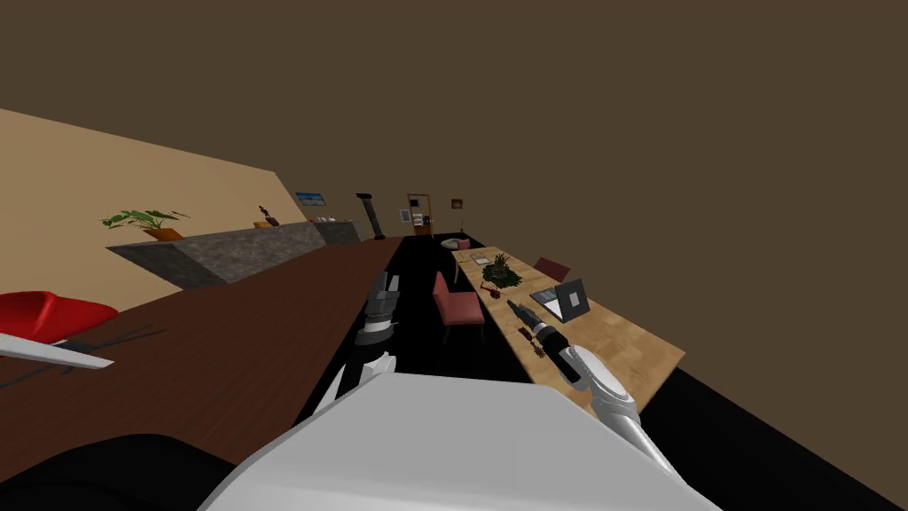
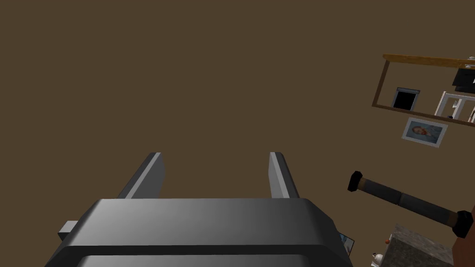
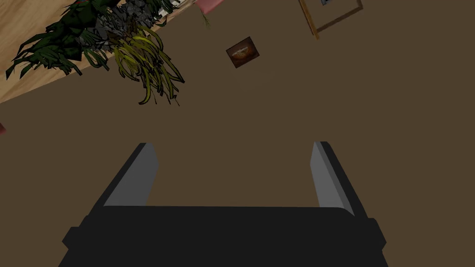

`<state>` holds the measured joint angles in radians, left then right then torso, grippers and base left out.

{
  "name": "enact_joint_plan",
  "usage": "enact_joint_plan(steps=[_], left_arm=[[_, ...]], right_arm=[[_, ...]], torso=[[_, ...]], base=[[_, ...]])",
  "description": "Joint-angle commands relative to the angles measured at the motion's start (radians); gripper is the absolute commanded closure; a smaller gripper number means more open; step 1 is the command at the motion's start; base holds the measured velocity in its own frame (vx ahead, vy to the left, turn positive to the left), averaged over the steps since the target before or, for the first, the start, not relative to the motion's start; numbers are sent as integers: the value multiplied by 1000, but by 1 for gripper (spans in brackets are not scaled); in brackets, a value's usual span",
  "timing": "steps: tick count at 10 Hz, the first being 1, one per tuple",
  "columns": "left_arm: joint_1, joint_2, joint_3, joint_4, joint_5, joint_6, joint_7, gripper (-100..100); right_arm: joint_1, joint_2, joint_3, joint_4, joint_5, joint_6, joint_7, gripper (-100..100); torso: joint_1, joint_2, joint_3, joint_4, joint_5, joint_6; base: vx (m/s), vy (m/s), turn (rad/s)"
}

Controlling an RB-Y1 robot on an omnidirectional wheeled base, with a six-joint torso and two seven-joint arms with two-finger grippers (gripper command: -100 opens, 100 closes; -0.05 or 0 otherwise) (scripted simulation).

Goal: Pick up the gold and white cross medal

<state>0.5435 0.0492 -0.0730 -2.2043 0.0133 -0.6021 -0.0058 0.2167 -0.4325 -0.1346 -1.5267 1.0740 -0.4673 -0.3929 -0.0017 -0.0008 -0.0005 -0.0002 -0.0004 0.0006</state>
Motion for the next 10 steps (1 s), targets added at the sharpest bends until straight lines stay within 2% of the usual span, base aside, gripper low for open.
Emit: enact_joint_plan(steps=[1,2,3,5,6,8,9,10], left_arm=[[0,0,0,0,0,0,0,0],[0,0,0,0,0,0,0,0],[0,0,0,0,0,0,0,0],[0,0,0,0,0,0,0,0],[0,0,0,0,0,0,0,0],[0,0,0,0,0,0,0,0],[0,0,0,0,0,0,0,0],[0,0,0,0,0,0,0,0]], right_arm=[[20,-9,5,-5,35,7,0,-100],[22,-29,3,37,72,5,9,-100],[22,-29,3,37,80,5,9,-100],[28,-70,2,116,146,2,31,-100],[28,-70,2,117,163,2,31,-100],[38,-109,3,187,225,-2,56,-100],[38,-109,3,192,237,-2,56,-100],[44,-127,4,226,270,-4,69,-100]], torso=[[0,0,0,0,0,0],[0,0,0,0,0,1],[0,0,0,0,0,0],[0,1,0,0,0,0],[-1,1,1,0,0,0],[0,1,0,0,0,0],[0,1,0,0,0,0],[0,1,1,0,0,1]], base=[[0,-27,110],[-4,-31,169],[-5,-28,88],[-13,-34,228],[-10,-41,51],[-12,-31,203],[-12,-33,63],[-15,-21,112]])
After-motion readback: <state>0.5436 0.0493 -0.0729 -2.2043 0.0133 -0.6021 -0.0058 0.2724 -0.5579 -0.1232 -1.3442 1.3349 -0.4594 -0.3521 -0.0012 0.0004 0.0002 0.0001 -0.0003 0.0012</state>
